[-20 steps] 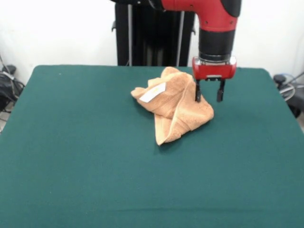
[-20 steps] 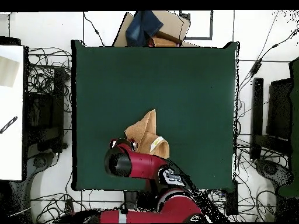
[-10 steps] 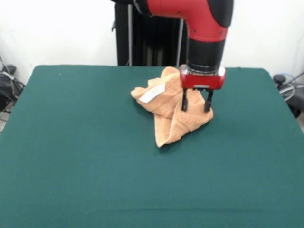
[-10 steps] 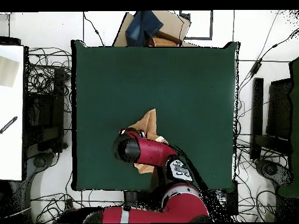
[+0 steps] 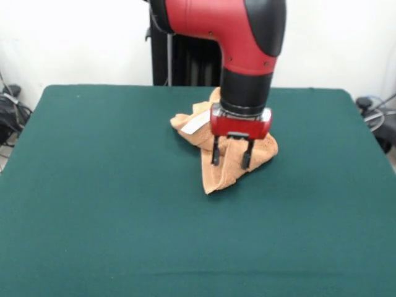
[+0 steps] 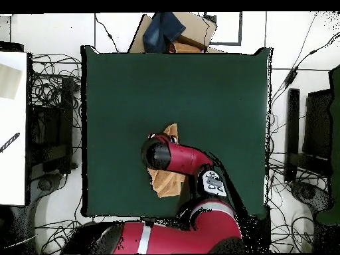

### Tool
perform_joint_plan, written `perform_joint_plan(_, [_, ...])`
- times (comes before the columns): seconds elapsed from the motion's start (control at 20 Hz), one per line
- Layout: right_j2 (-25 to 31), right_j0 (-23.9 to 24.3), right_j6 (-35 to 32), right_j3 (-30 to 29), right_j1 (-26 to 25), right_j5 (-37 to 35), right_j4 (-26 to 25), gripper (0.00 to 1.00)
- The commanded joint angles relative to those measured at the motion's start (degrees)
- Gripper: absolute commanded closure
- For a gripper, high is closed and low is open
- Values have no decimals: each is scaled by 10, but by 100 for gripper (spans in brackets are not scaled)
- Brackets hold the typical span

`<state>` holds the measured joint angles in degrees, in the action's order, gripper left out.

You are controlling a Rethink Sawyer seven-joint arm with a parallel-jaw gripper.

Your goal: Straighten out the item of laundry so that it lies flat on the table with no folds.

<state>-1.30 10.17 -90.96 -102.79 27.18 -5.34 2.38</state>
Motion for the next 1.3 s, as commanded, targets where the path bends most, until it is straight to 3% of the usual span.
perform_joint_plan(0.05, [-26,-1,-52,73,-35,-61,-9,0])
perform_joint_plan(0.7, [-23,3,-60,105,-97,-6,-22,0])
perform_joint_plan(1.05, [45,42,-60,90,-124,44,-45,0])
perform_joint_plan(1.3, [71,56,-59,80,-122,39,-58,0])
